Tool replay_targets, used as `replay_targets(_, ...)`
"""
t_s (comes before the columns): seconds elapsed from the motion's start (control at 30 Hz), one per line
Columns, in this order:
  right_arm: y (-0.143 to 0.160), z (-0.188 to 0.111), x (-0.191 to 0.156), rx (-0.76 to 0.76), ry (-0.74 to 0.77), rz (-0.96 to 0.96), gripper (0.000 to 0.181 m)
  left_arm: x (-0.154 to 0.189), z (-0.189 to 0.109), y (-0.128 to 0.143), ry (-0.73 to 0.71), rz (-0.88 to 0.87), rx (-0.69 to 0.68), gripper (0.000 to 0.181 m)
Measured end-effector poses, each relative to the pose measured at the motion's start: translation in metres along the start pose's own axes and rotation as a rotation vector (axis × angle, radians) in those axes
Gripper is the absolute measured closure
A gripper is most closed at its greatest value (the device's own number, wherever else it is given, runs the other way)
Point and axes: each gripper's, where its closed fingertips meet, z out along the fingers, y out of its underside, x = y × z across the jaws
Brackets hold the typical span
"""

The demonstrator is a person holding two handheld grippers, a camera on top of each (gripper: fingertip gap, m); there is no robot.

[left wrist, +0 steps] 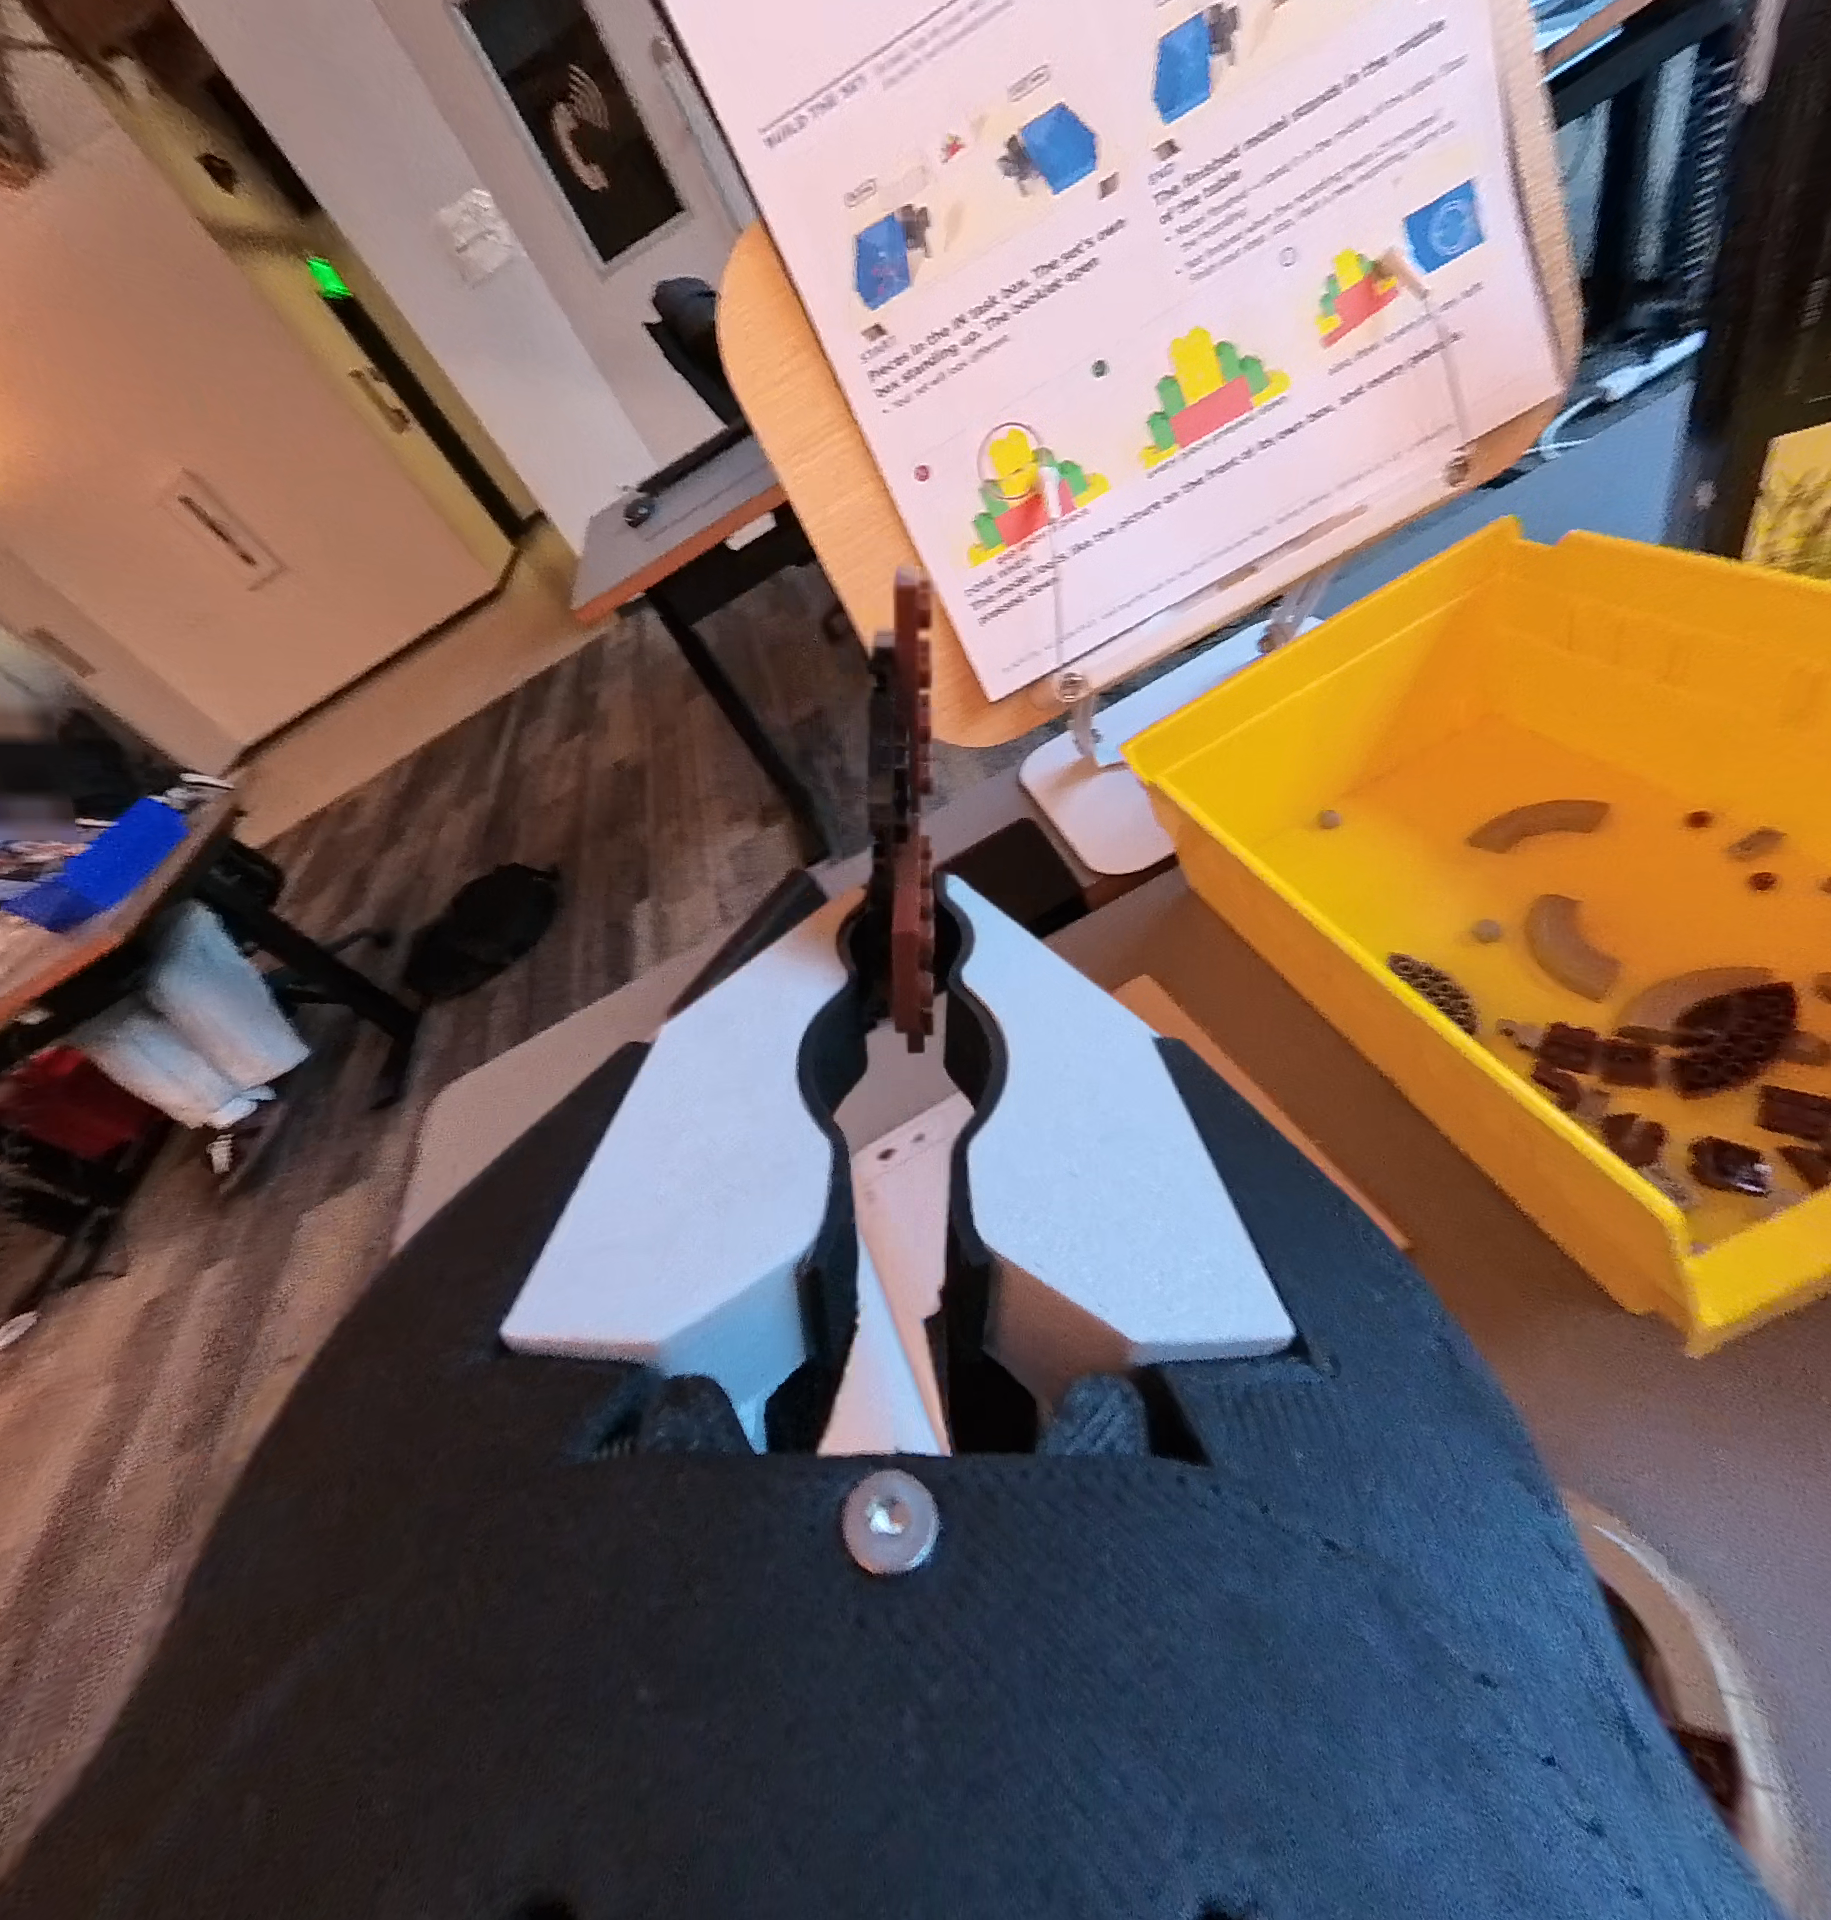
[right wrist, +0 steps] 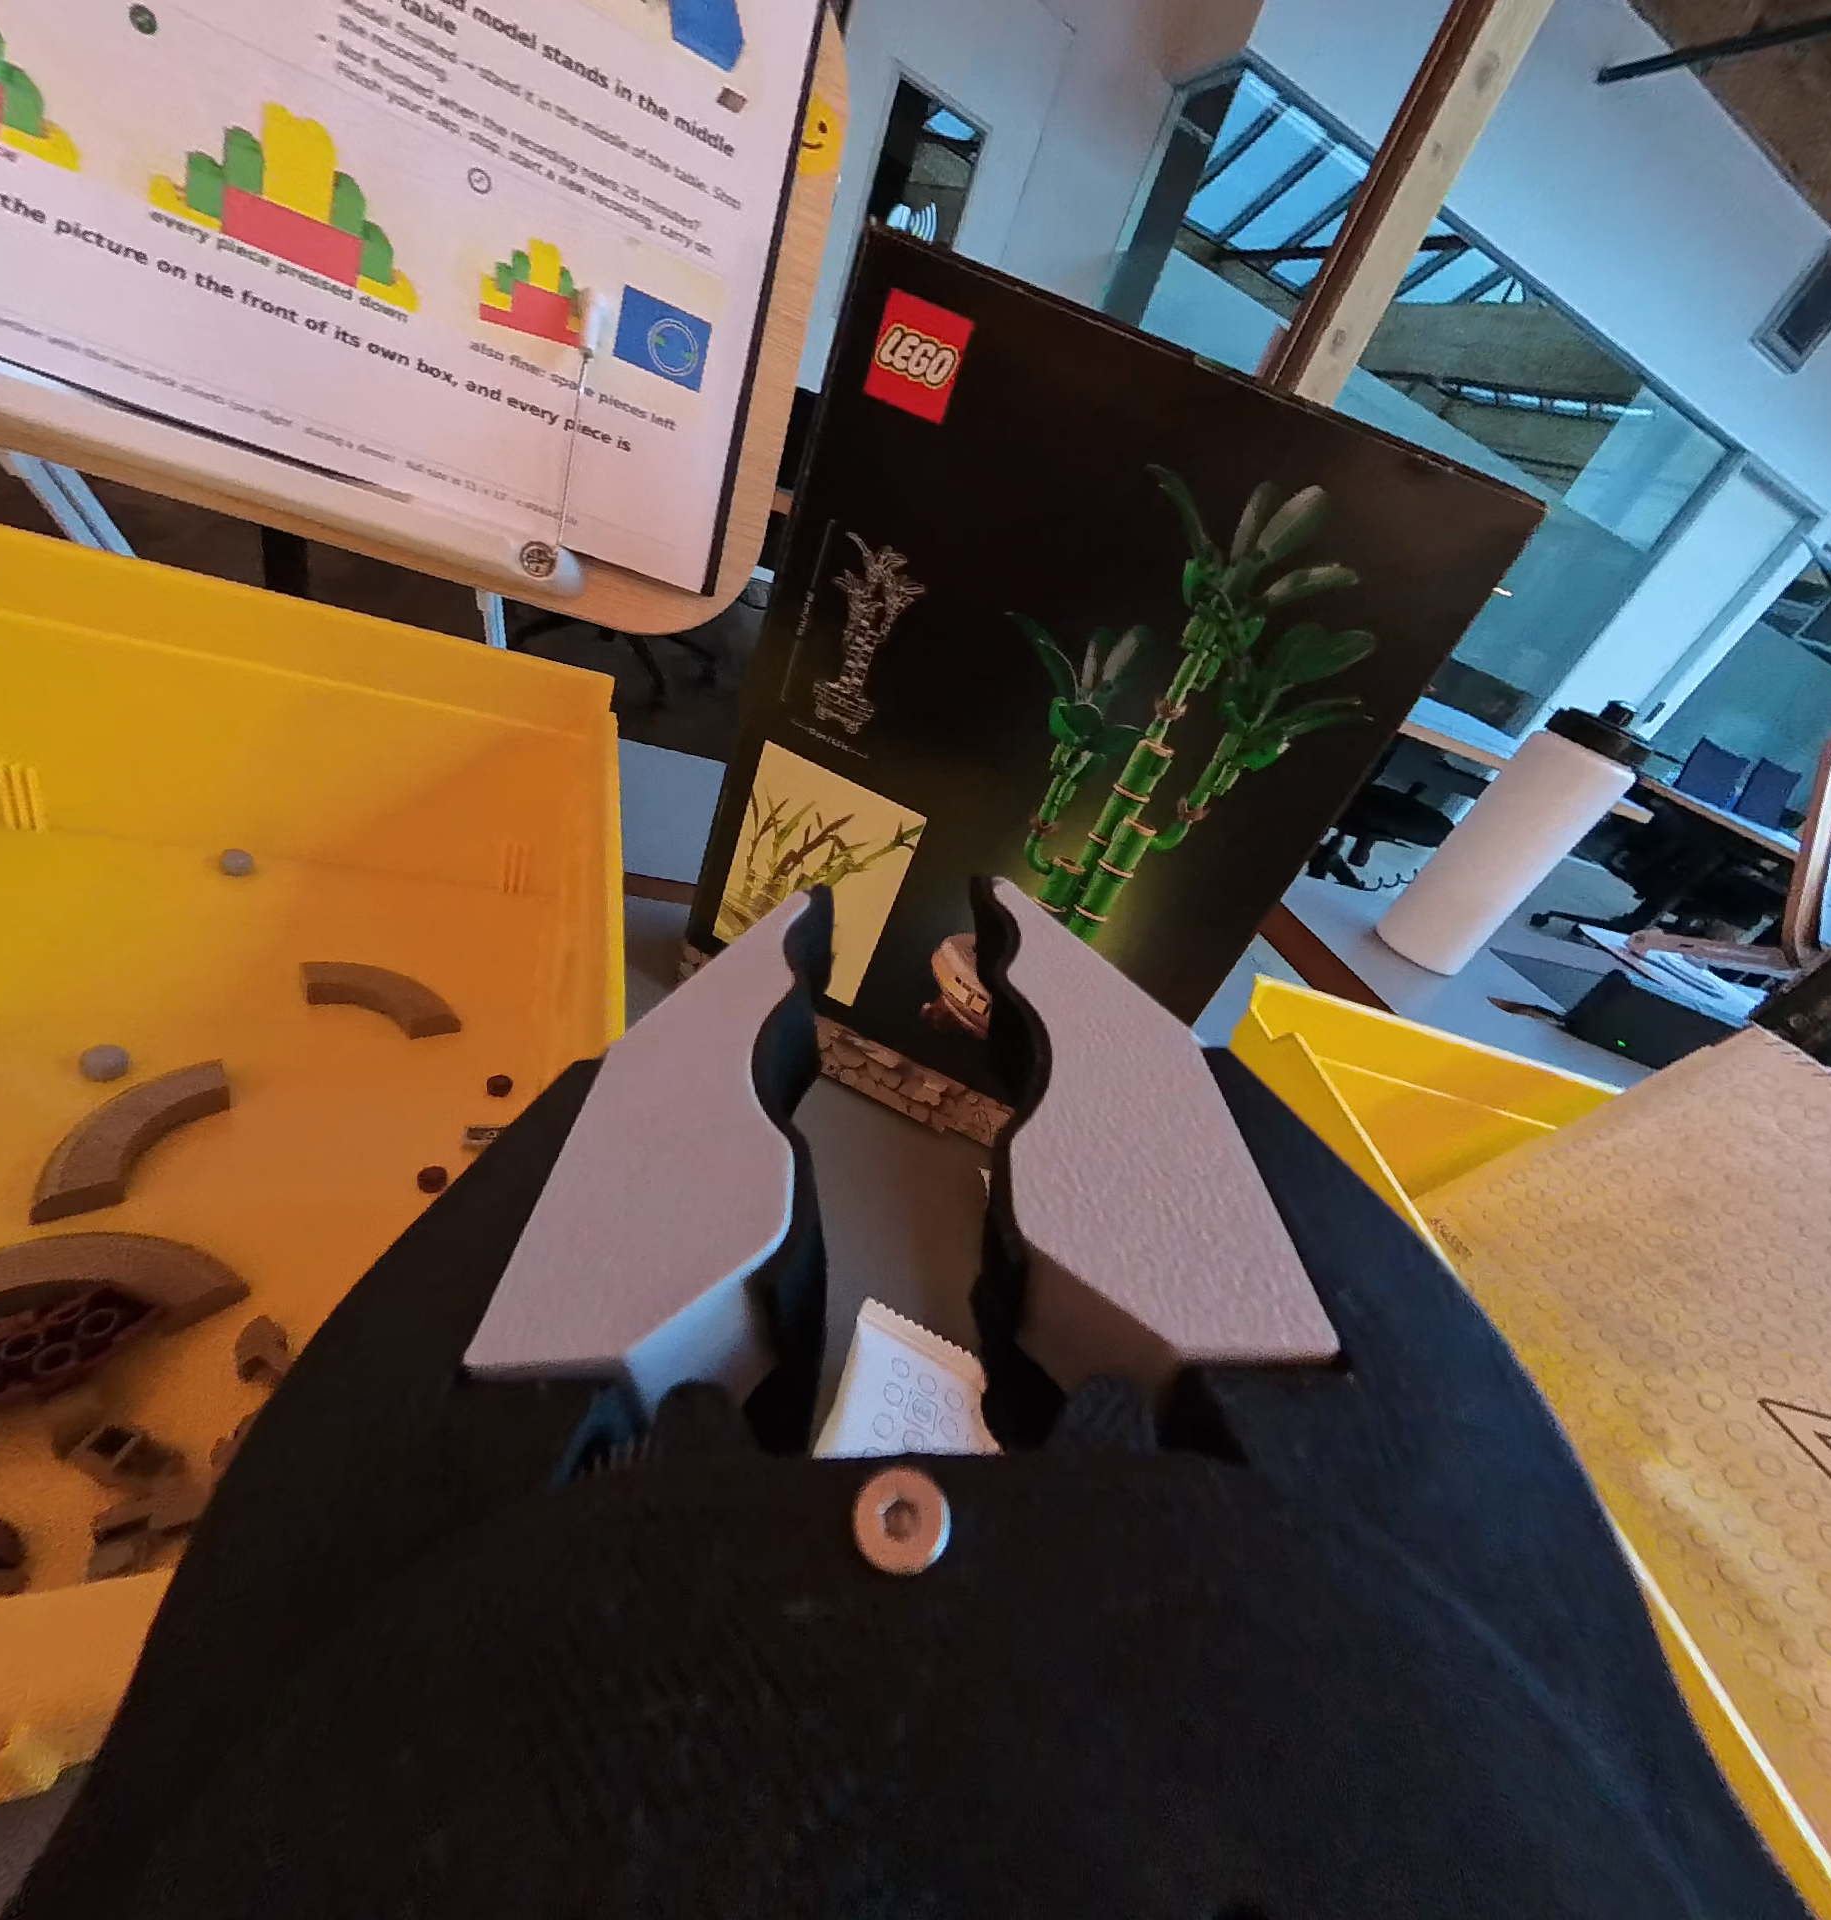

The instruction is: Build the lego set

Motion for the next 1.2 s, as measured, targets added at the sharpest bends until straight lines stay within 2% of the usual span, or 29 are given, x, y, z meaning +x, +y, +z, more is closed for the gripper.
replay_targets(0.33, 0.006, 0.002, 0.002, -0.041, 0.007, 0.043, 0.161, 0.020, 0.002, 0.003, 0.146, -0.097, -0.008, 0.174)
replay_targets(1.2, 0.013, 0.007, 0.001, -0.068, -0.012, 0.059, 0.160, 0.025, 0.006, 0.008, 0.159, -0.096, -0.030, 0.174)
